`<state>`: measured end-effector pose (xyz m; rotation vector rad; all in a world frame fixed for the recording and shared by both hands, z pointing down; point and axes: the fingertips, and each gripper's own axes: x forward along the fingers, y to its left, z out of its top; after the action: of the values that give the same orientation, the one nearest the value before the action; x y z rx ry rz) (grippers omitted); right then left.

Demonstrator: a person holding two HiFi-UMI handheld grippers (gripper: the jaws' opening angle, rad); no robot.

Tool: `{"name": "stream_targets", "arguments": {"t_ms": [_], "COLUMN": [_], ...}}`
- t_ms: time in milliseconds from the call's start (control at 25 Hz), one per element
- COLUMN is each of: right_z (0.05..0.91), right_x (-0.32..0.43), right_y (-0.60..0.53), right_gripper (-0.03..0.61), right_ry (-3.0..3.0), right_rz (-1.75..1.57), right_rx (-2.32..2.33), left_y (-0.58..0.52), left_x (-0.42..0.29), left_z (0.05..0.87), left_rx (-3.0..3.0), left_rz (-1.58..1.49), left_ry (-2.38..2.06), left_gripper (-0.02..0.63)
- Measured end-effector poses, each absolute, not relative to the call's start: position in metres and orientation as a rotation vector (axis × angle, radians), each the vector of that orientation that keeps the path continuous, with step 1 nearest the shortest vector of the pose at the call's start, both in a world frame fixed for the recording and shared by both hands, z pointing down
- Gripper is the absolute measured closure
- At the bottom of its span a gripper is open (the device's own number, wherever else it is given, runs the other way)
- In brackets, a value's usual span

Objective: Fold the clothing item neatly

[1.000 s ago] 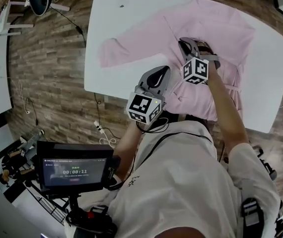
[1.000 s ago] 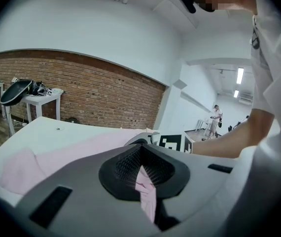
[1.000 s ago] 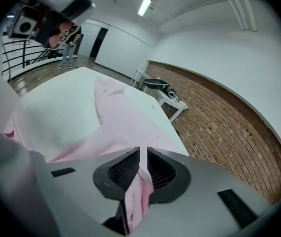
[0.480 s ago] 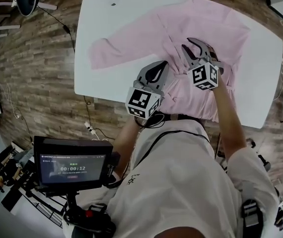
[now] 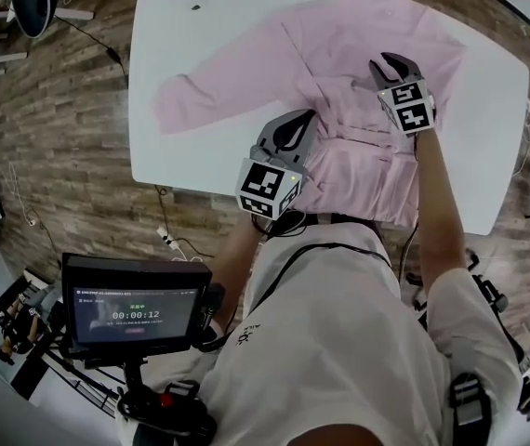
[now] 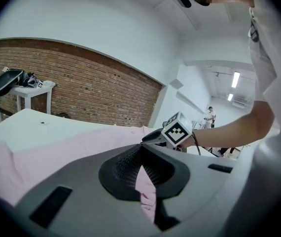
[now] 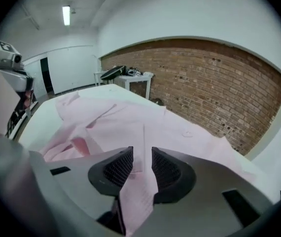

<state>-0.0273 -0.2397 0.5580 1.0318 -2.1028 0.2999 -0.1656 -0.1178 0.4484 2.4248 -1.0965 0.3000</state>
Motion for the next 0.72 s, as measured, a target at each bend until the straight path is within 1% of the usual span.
{"name": "stream_targets", "arguments": {"t_ms": [80, 160, 280, 520, 720], "right_z": [0.568, 0.572, 0.567, 0.508, 0.519], "right_x": [-0.028, -0.033, -0.052, -0.117, -0.177], "right_y": [-0.239, -0.239, -0.246, -0.274, -0.306], "right_gripper": [0.465, 0.557, 0.561, 0.561, 0.561], "right_ry": [-2.072, -2.068, -2.109, -2.320, -2.413], "right_rz": [0.337, 0.335, 0.326, 0.360, 0.434], "right_rx": [0.968, 0.918, 0.899, 0.876, 0.831], "left_y": [-0.115, -0.117, -0.125, -0.130, -0.125], "left_x": [-0.166, -0.170, -0.184, -0.196, -0.202], "left_z": [0.444, 0.445, 0.455, 0.454, 0.459], "left_rx": [2.419, 2.411, 2.396, 2.384, 2.375], "left_rz": [0.310, 0.311, 0.309, 0.293, 0.292], "left_ry": [-1.105, -1.117, -1.135, -1.157, -1.189], "left_gripper": [0.612, 0.612, 0.612, 0.612, 0.612]}}
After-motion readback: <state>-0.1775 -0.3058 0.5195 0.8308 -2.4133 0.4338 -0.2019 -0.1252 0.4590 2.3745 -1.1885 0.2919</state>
